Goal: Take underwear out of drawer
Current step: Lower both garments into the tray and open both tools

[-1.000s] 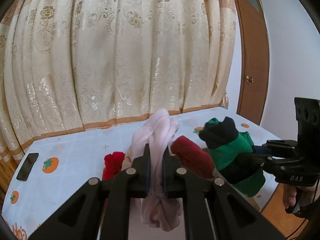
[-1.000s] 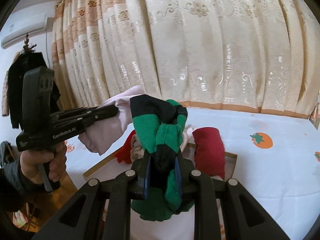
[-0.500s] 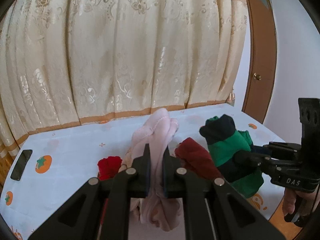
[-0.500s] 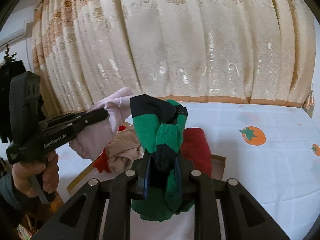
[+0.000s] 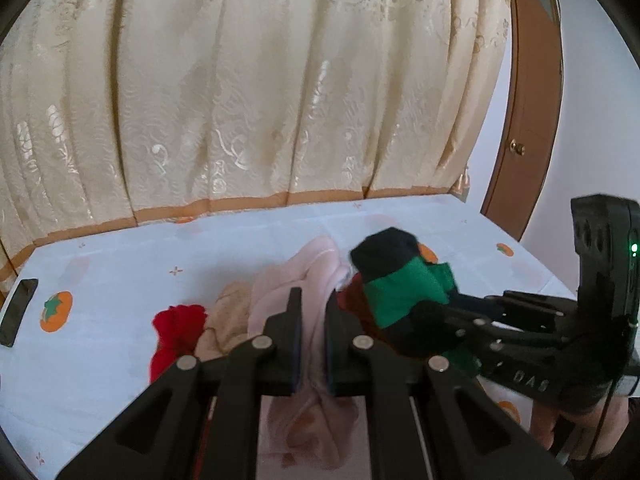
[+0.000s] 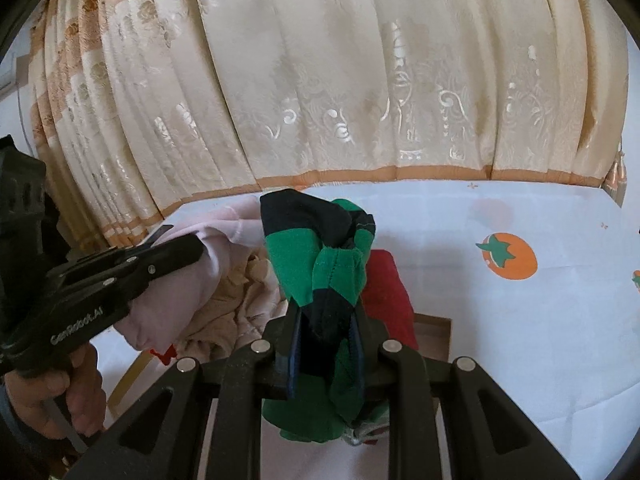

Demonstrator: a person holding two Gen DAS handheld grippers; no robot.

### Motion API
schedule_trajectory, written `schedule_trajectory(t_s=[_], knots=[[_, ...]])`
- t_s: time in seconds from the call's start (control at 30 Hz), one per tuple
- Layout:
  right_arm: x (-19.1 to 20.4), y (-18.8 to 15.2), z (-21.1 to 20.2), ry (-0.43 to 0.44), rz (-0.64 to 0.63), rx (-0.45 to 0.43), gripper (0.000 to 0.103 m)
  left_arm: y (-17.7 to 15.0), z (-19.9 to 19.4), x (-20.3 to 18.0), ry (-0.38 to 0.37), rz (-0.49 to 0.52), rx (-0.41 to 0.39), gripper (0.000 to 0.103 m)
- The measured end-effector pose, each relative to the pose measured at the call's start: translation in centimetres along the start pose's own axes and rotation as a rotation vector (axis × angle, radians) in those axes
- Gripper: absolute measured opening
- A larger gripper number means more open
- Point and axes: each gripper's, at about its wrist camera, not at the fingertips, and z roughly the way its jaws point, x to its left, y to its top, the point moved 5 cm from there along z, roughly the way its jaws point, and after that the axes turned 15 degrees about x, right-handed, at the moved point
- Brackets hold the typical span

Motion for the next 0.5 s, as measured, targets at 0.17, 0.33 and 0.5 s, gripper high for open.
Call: schedule_trajectory(t_s=[0.17, 0.33, 0.5], knots=[[0.1, 0.1, 1.8, -0.017, 0.006, 0.041, 0.023, 0.2, 1.9, -0.3, -0.005, -0.011, 0.022, 0.007], [-0.2, -0.1, 3.3, -0.029, 0.009, 0.077, 0.023, -0.5, 3.8, -0.6, 0.004, 0.0, 0.048, 0.007], [-0.4, -0.2, 4.6, -0.044, -0.004, 0.098, 0.023, -1.2, 5.6, -1.0, 0.018, 0.023, 0.076, 0.011]])
